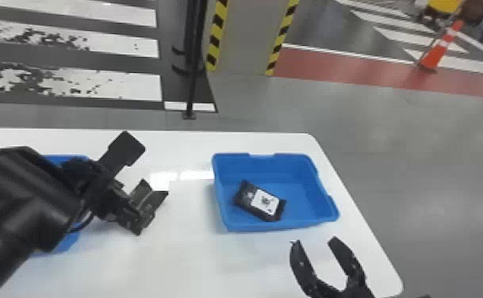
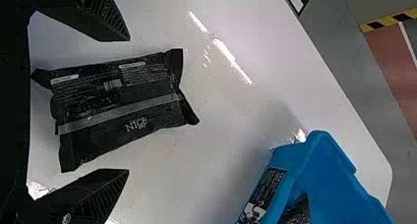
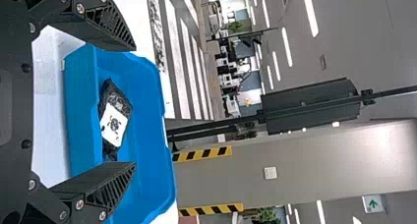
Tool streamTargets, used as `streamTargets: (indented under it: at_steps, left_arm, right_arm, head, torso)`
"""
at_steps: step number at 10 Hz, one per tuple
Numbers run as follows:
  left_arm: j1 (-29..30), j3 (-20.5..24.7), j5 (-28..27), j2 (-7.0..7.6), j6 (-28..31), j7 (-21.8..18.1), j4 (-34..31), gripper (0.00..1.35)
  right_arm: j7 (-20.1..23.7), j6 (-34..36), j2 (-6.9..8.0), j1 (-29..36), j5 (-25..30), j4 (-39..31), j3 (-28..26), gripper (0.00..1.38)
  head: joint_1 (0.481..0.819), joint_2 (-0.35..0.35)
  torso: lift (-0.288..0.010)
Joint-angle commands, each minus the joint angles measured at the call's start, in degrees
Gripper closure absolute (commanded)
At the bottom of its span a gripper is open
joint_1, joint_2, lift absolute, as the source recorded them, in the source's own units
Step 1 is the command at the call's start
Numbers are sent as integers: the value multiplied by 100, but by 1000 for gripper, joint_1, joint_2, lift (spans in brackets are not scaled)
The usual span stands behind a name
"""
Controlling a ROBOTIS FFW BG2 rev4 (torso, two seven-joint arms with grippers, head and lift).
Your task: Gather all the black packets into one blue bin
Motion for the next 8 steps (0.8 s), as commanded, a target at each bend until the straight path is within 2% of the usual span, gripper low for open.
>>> streamTargets:
  at_steps: [1, 3, 6, 7, 8]
  left_arm:
    - [-123, -120, -27, -20, -18, 21, 282, 65]
    - [-348, -371, -27, -46, -383, 56, 816, 45]
    - [-517, -634, 53, -64, -721, 92, 1097, 24]
    - [-517, -714, 155, -73, -721, 100, 1126, 105]
    - [-489, -794, 384, -81, -651, 171, 1140, 355]
  right_arm:
    - [0, 0, 14, -26, -35, 47, 27, 202]
    - [0, 0, 14, -68, -47, 89, 72, 202]
    - [-8, 0, 14, -110, -69, 159, 118, 202]
    - [-17, 0, 14, -110, -81, 159, 118, 202]
    - [-17, 0, 14, -110, -92, 159, 118, 202]
  head:
    - [695, -323]
    - [695, -308]
    - [695, -303]
    - [695, -305]
    - [695, -311]
  torso:
    - [-110]
    - [-110]
    - [-110]
    - [-110]
    - [-110]
